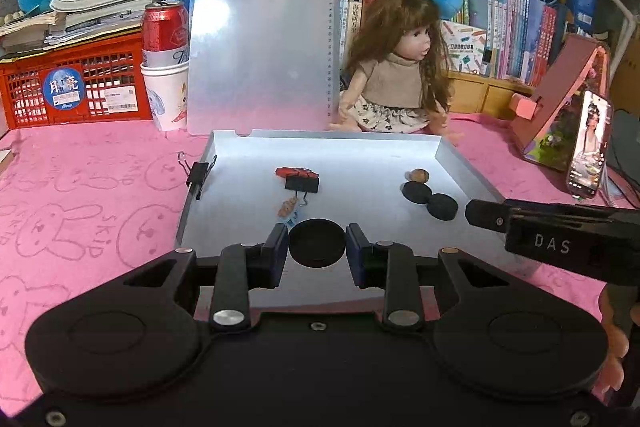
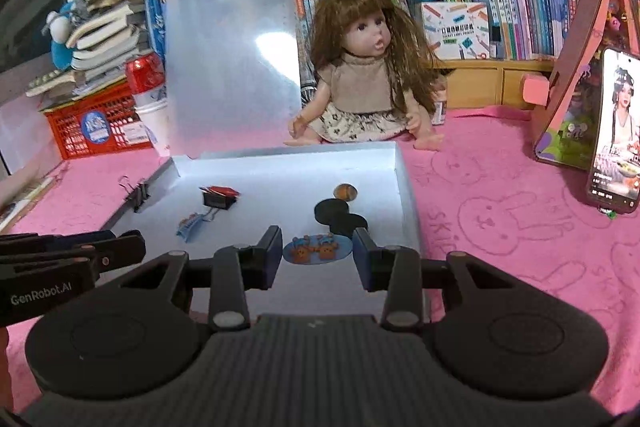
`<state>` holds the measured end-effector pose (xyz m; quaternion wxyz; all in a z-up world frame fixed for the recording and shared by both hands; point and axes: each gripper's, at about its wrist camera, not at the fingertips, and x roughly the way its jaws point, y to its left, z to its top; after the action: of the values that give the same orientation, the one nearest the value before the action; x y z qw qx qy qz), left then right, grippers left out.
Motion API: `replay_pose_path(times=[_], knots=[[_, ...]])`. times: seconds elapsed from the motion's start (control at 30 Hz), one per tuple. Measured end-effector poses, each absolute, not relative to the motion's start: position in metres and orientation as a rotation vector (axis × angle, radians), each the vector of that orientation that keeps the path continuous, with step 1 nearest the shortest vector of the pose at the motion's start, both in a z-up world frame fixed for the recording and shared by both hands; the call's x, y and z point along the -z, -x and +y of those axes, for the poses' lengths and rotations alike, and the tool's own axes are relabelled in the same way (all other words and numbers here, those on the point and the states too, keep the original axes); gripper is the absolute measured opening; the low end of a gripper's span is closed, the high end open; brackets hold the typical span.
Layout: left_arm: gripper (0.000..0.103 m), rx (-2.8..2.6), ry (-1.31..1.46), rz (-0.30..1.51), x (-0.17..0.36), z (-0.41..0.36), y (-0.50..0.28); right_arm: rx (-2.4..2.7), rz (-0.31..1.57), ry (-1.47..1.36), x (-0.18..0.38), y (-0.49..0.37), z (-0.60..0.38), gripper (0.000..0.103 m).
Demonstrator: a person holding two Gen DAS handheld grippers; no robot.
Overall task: Organize rigid objects
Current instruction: 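Carry the black lid and blue oval piece in both tools over the box, then lower both tools into the box and open them to release the objects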
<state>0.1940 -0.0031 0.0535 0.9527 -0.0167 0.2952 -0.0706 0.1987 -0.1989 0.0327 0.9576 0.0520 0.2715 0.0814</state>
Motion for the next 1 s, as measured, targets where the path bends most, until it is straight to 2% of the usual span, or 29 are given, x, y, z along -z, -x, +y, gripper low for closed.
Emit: replay_pose_path(times=[1.0], knots=[[0.030, 0.103, 0.037, 0.699, -0.017, -0.012, -0.248, -0.094, 0.646, -0.102, -0.006, -0.238, -0.199, 0.044]])
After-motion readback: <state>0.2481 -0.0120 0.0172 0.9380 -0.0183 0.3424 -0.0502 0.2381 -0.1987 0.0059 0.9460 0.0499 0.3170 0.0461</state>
